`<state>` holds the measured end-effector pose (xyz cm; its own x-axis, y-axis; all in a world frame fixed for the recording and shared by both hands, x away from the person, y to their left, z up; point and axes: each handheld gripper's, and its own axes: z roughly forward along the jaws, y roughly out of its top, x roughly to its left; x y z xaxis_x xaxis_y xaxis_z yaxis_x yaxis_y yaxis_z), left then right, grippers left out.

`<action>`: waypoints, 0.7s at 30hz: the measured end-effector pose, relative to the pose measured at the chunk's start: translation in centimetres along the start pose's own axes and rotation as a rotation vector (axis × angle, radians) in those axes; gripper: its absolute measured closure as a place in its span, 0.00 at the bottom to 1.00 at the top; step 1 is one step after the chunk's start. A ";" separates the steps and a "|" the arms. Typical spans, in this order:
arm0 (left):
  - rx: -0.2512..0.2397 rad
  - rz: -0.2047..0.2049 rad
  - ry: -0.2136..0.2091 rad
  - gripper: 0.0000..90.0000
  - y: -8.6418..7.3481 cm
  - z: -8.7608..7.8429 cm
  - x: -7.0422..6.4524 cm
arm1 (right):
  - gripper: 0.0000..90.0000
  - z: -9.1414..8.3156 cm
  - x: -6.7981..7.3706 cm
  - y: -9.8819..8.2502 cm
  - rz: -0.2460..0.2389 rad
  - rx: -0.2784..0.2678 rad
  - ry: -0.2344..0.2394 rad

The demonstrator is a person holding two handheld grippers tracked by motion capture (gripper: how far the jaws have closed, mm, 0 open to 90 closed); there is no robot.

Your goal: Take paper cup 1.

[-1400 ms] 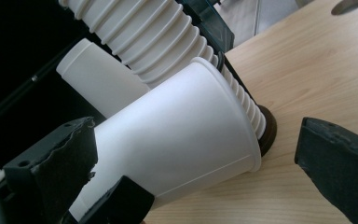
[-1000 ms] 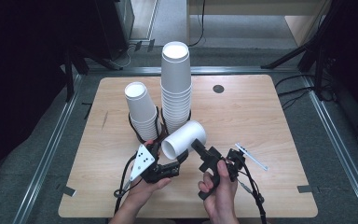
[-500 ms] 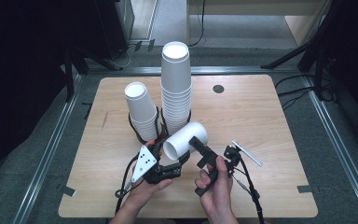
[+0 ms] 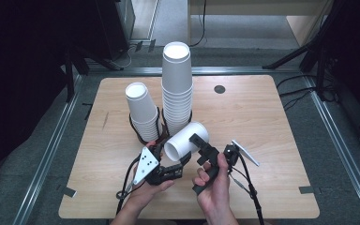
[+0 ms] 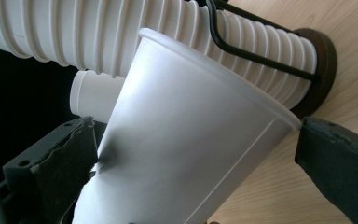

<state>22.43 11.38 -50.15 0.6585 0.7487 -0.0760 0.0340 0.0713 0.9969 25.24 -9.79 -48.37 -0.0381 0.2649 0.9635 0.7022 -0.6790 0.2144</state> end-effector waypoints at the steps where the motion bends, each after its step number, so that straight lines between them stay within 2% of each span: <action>1: 0.000 0.003 0.000 0.25 0.0 0.0 0.0 | 0.00 0.0 0.0 0.0 0.018 0.008 0.001; 6: -0.002 0.016 0.009 0.25 -0.1 0.0 0.1 | 0.00 0.1 0.1 0.0 0.098 0.004 0.011; 9: -0.003 0.023 0.011 0.25 -0.2 0.0 0.1 | 0.00 0.2 0.1 0.1 0.183 0.020 0.025; 12: -0.004 0.035 0.008 0.25 -0.2 0.1 -0.1 | 0.00 0.3 0.1 0.0 0.220 0.028 0.028; 17: -0.013 0.052 0.000 0.25 -0.3 0.1 -0.4 | 0.00 0.5 0.0 -0.1 0.253 0.031 0.030; 21: -0.024 0.058 -0.008 0.25 -0.4 0.1 -0.5 | 0.00 0.7 -0.1 -0.1 0.262 0.038 0.035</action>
<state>22.15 10.91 -50.52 0.6645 0.7470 -0.0183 -0.0220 0.0441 0.9988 25.65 -9.28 -48.61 0.1246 0.0595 0.9904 0.7176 -0.6948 -0.0485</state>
